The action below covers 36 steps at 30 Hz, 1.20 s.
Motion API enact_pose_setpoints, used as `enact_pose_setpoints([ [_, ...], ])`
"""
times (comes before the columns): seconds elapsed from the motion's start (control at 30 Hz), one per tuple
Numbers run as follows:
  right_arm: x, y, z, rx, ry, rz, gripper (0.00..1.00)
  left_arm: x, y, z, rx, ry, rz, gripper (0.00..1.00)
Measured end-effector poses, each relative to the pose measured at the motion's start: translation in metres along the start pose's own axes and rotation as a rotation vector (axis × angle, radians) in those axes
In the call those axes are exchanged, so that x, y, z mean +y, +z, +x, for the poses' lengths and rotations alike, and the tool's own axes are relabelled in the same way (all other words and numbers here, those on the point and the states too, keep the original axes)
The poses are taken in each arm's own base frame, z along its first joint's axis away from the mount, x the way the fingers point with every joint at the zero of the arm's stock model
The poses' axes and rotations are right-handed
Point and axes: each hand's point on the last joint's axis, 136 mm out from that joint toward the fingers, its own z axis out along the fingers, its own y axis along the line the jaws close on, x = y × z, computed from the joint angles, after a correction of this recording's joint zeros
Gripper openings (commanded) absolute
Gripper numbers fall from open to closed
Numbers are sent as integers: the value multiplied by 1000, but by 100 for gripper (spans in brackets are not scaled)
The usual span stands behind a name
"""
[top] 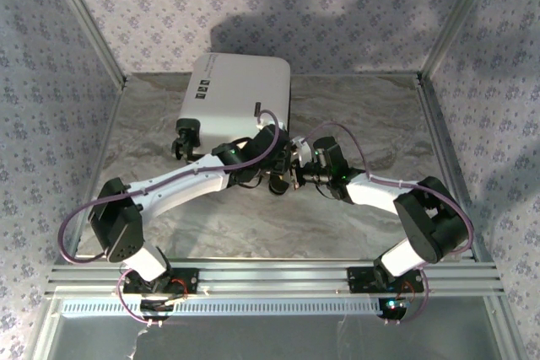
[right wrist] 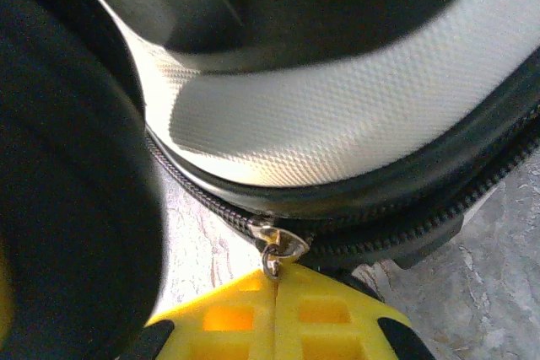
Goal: Pack the luggage
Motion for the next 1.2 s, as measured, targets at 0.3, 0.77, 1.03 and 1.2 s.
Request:
enact_pose_setpoints([
  [0.3, -1, -2, -1, -1, 2, 4, 0, 2, -3, -1, -8, -9, -10, 8],
  [0.77, 10, -12, -1, 13, -12, -21, 0, 10, -25, 9, -22, 56, 47, 2],
  [1.03, 12, -12, 4, 35, -3, -31, 0, 18, -40, 19, -39, 86, 82, 1],
  [1.2, 6, -15, 4, 40, 6, 10, 0, 24, -49, 25, -43, 108, 92, 1],
])
